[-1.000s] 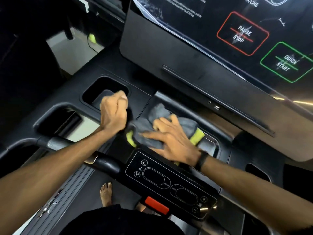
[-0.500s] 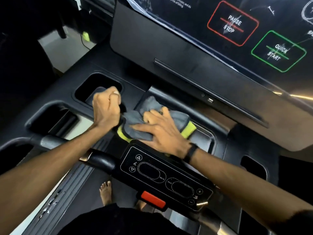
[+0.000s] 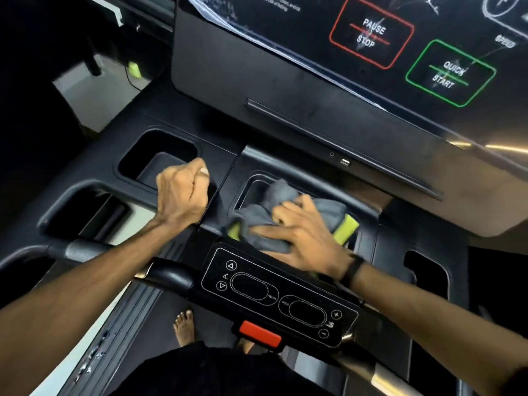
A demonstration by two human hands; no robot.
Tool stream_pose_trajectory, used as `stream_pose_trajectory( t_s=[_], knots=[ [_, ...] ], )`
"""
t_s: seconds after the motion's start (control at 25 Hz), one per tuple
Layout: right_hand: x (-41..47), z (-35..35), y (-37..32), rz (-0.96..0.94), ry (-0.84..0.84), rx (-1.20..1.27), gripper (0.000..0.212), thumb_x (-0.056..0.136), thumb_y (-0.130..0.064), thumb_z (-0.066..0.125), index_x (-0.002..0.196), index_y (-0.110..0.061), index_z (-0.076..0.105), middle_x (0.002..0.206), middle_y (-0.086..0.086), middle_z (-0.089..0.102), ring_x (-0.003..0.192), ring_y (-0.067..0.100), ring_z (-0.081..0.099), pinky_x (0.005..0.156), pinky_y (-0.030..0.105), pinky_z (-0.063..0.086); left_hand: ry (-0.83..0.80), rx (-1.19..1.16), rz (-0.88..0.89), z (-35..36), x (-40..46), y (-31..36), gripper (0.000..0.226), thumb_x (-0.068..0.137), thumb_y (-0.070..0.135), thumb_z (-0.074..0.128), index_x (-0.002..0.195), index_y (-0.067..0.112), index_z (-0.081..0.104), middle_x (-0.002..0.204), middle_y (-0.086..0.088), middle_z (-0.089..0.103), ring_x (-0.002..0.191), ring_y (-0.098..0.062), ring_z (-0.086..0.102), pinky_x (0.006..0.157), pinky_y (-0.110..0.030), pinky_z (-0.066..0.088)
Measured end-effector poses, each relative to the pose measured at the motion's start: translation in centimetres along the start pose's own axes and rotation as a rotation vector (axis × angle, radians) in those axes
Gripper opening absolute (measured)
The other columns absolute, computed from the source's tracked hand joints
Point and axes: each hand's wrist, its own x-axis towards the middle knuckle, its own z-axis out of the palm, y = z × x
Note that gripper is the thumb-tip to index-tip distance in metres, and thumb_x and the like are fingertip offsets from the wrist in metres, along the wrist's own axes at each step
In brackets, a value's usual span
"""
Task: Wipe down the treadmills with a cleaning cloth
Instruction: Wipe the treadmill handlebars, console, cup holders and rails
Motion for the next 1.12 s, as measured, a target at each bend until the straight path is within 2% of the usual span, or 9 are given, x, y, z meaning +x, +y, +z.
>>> stream_pose_trajectory(
  t_s=[0.08, 0.16, 0.32, 0.48, 0.64, 0.76, 0.92, 1.0, 1.12],
  knots=[
    [3.9, 1.0, -1.3, 0.024, -0.009, -0.007, 0.033, 0.088, -0.047, 0.072, 0.113, -0.027, 0.076, 0.086, 0.002, 0.056, 0.082, 0.018, 0.046, 0.076, 0.039, 0.032, 0.006, 0.012, 0.002, -0.1, 0.0, 0.0, 0.041, 0.087, 0.024, 0.031, 0.063, -0.002, 0.051, 0.05, -0.016, 0.047, 0.046, -0.033, 0.047, 0.051, -0.05, 0.041],
    [4.7, 0.8, -1.9, 0.068, -0.036, 0.001, 0.039, 0.089, -0.051, 0.067, 0.118, -0.027, 0.074, 0.089, 0.003, 0.057, 0.084, 0.019, 0.049, 0.077, 0.039, 0.031, 0.014, 0.018, -0.027, -0.2, 0.0, 0.1, 0.041, 0.086, 0.024, 0.031, 0.063, -0.003, 0.051, 0.052, -0.018, 0.049, 0.049, -0.034, 0.047, 0.053, -0.051, 0.04],
    [-3.1, -2.5, 0.2, 0.196, -0.097, 0.027, 0.054, 0.089, -0.065, 0.051, 0.121, -0.028, 0.072, 0.086, -0.001, 0.054, 0.084, 0.017, 0.048, 0.075, 0.04, 0.028, -0.027, 0.031, -0.003, 0.2, 0.0, -0.1, 0.037, 0.085, 0.022, 0.033, 0.062, 0.0, 0.053, 0.05, -0.016, 0.048, 0.047, -0.033, 0.046, 0.051, -0.046, 0.04],
    [-11.9, -4.5, 1.7, 0.451, -0.061, -0.056, 0.056, 0.089, -0.074, 0.048, 0.114, -0.032, 0.074, 0.08, -0.008, 0.045, 0.075, 0.02, 0.051, 0.072, 0.038, 0.027, -0.02, 0.006, -0.05, 0.5, 0.1, -0.1, 0.031, 0.084, 0.016, 0.038, 0.06, 0.003, 0.054, 0.047, -0.013, 0.047, 0.045, -0.033, 0.046, 0.05, -0.041, 0.039],
    [-9.3, -3.0, 3.1, 0.759, 0.028, -0.201, 0.049, 0.086, -0.07, 0.05, 0.102, -0.032, 0.076, 0.078, -0.004, 0.051, 0.077, 0.023, 0.055, 0.074, 0.04, 0.028, -0.038, 0.029, 0.02, 0.5, -0.1, 0.1, 0.033, 0.085, 0.018, 0.038, 0.057, 0.006, 0.05, 0.046, -0.006, 0.044, 0.041, -0.026, 0.044, 0.047, -0.034, 0.036],
    [-3.0, -1.4, 3.3, 0.675, -0.008, -0.251, 0.041, 0.087, -0.066, 0.053, 0.096, -0.032, 0.072, 0.087, -0.001, 0.06, 0.087, 0.026, 0.06, 0.078, 0.042, 0.031, -0.047, 0.038, 0.041, 0.5, 0.0, 0.2, 0.032, 0.085, 0.019, 0.038, 0.056, 0.008, 0.047, 0.045, -0.001, 0.04, 0.04, -0.025, 0.041, 0.047, -0.03, 0.03],
    [5.1, -0.2, 1.0, 0.515, -0.107, -0.195, 0.042, 0.089, -0.065, 0.055, 0.107, -0.032, 0.072, 0.099, -0.001, 0.064, 0.099, 0.024, 0.058, 0.085, 0.043, 0.029, -0.044, 0.071, 0.049, 0.2, -0.2, 0.8, 0.029, 0.085, 0.013, 0.042, 0.057, 0.009, 0.045, 0.046, 0.006, 0.033, 0.041, -0.02, 0.037, 0.054, -0.026, 0.022],
    [5.1, -0.6, 0.4, 0.445, -0.165, -0.088, 0.045, 0.09, -0.065, 0.056, 0.115, -0.03, 0.071, 0.092, -0.005, 0.054, 0.098, 0.021, 0.053, 0.081, 0.039, 0.022, -0.055, 0.072, 0.05, 0.1, -0.1, 0.9, 0.028, 0.085, 0.013, 0.042, 0.057, 0.013, 0.041, 0.046, 0.01, 0.028, 0.041, -0.019, 0.035, 0.056, -0.027, 0.023],
    [0.1, -1.9, 0.0, 0.324, -0.211, 0.16, 0.051, 0.089, -0.064, 0.059, 0.12, -0.026, 0.071, 0.083, -0.01, 0.039, 0.085, 0.009, 0.034, 0.072, 0.035, 0.014, -0.097, 0.071, 0.052, -0.1, -0.2, 0.8, 0.027, 0.085, 0.02, 0.038, 0.059, 0.017, 0.038, 0.045, 0.01, 0.027, 0.043, -0.024, 0.035, 0.056, -0.029, 0.028]
  ],
)
